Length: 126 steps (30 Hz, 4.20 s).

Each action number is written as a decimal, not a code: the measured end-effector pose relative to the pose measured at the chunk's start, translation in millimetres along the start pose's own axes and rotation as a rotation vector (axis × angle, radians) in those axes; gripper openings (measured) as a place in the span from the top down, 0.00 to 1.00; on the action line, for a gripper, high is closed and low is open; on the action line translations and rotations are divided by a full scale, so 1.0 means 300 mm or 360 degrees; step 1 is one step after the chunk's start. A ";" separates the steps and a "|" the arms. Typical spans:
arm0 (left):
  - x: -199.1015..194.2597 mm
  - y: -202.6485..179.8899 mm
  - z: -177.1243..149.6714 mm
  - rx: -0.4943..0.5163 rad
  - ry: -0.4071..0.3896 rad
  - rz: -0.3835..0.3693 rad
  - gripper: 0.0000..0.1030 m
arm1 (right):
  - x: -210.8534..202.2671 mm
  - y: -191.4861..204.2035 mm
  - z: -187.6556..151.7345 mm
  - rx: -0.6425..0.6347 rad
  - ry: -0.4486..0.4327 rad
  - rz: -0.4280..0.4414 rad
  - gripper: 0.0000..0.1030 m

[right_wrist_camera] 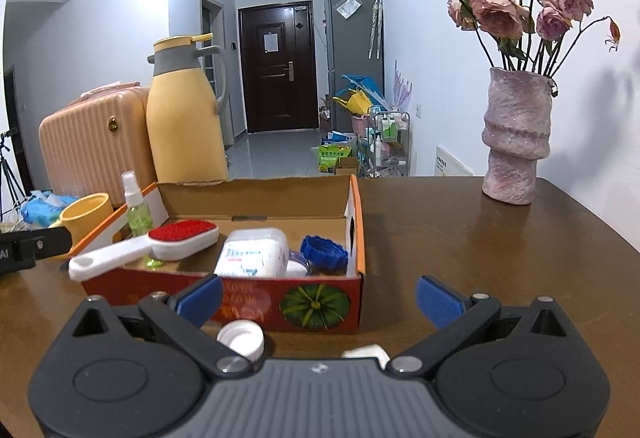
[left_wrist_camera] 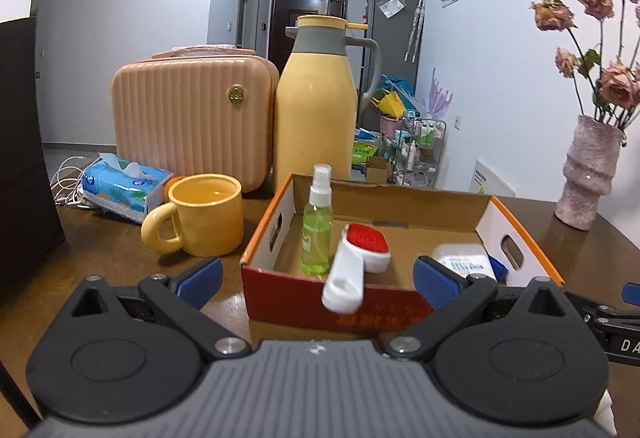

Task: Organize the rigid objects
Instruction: 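Lift both grippers out of the box and move back to the table items, then grasp the white roll with the right gripper, then grasp the beige square plug with the left gripper, then carry the beige plug with the left gripper while the right carries the white roll to the box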

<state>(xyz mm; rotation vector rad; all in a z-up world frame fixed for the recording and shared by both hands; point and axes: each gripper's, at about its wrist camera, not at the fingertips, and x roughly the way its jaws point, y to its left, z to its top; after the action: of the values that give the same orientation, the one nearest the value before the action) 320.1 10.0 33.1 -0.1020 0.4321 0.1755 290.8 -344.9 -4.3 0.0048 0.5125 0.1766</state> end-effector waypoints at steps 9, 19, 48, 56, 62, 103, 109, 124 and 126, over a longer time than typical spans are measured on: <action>-0.070 -0.030 -0.076 0.0030 0.0054 -0.0032 0.00 | -0.064 -0.025 -0.081 -0.0035 0.0066 0.0005 0.00; -0.113 -0.064 -0.153 0.0041 0.0137 -0.0058 0.00 | -0.112 -0.071 -0.146 -0.0053 0.0120 -0.0012 0.00; -0.035 -0.094 -0.234 0.0039 0.0271 -0.0028 0.00 | 0.154 -0.143 -0.134 -0.0066 0.0323 0.0075 0.69; -0.007 -0.106 -0.239 0.0038 0.0291 -0.0009 0.00 | 0.112 -0.158 -0.127 -0.0007 0.0210 0.0131 0.77; 0.004 -0.131 -0.243 0.0052 0.0301 -0.0018 0.00 | 0.066 -0.168 -0.119 0.0052 0.0108 0.0127 0.77; 0.113 -0.181 -0.282 0.0048 0.0448 -0.0177 0.49 | 0.009 -0.141 -0.147 0.0060 0.0042 0.0121 0.77; 0.096 -0.174 -0.274 0.0045 0.0428 -0.0198 0.49 | 0.002 -0.138 -0.152 0.0068 0.0023 0.0112 0.77; -0.025 -0.172 -0.210 0.0025 0.0219 -0.0281 0.50 | -0.043 -0.090 -0.132 0.0080 -0.0055 0.0113 0.77; -0.035 -0.168 -0.199 0.0020 0.0211 -0.0287 0.49 | -0.048 -0.079 -0.126 0.0077 -0.0063 0.0117 0.77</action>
<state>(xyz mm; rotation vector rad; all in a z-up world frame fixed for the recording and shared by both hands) 295.9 -49.2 -13.3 -0.1403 0.5534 -0.0113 264.0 -372.1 -31.3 0.0742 0.4774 0.2353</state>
